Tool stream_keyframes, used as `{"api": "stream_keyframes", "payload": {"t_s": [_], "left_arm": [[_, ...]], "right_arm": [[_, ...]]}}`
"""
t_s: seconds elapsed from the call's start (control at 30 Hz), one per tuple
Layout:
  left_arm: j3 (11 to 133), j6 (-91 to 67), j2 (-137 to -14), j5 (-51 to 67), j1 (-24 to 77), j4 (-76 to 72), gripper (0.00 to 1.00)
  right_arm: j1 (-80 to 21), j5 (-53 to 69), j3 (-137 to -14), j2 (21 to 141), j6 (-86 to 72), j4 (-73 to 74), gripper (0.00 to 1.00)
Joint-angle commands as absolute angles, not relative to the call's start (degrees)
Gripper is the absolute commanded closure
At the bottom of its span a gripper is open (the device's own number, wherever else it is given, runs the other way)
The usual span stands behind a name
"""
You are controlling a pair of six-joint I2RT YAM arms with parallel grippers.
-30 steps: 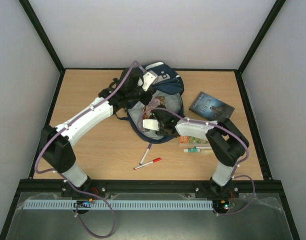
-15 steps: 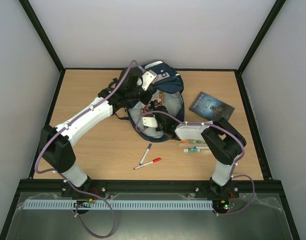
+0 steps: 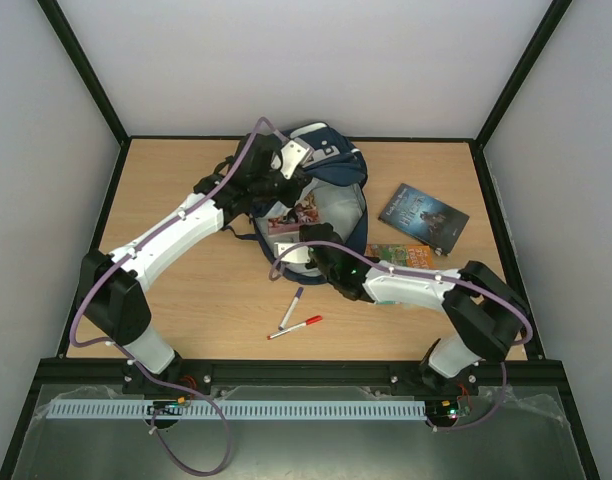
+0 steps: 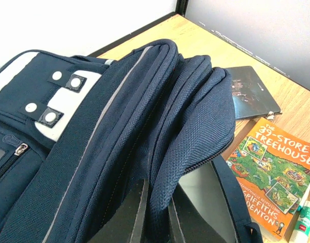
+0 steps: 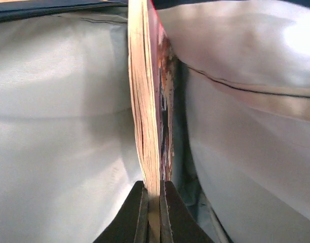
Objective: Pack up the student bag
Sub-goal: Place the book in the student bag.
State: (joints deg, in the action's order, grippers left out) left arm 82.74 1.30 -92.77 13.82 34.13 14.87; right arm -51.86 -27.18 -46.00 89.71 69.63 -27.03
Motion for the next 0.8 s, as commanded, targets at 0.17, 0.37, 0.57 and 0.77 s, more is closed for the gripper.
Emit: {"api": "stream_keyframes", "payload": {"t_s": [0.17,0.37,0.57,0.77], "left_arm": [[83.7,-0.9,-92.0,17.6,32.4,8.3,0.96],[84.0,-1.4,-92.1,18.8,32.1,8.4,0.96],[83.9,-1.4,-91.9,19.9,32.1,8.5,0.96],[84.0,-1.6,-91.9,21.8,32.1,8.6,0.95]], "right_arm": [[-52.3,-33.0,-48.2,84.3,69.5,-22.4,0.99],[-51.6,-32.6,-47.8,86.4,71.1,-26.7,0.99],[-49.1,-30.1,-46.9,93.5,75.8,-37.4,0.99],[-44.3,-27.0,-50.8,104.2,79.0,-46.3,0.99]]}}
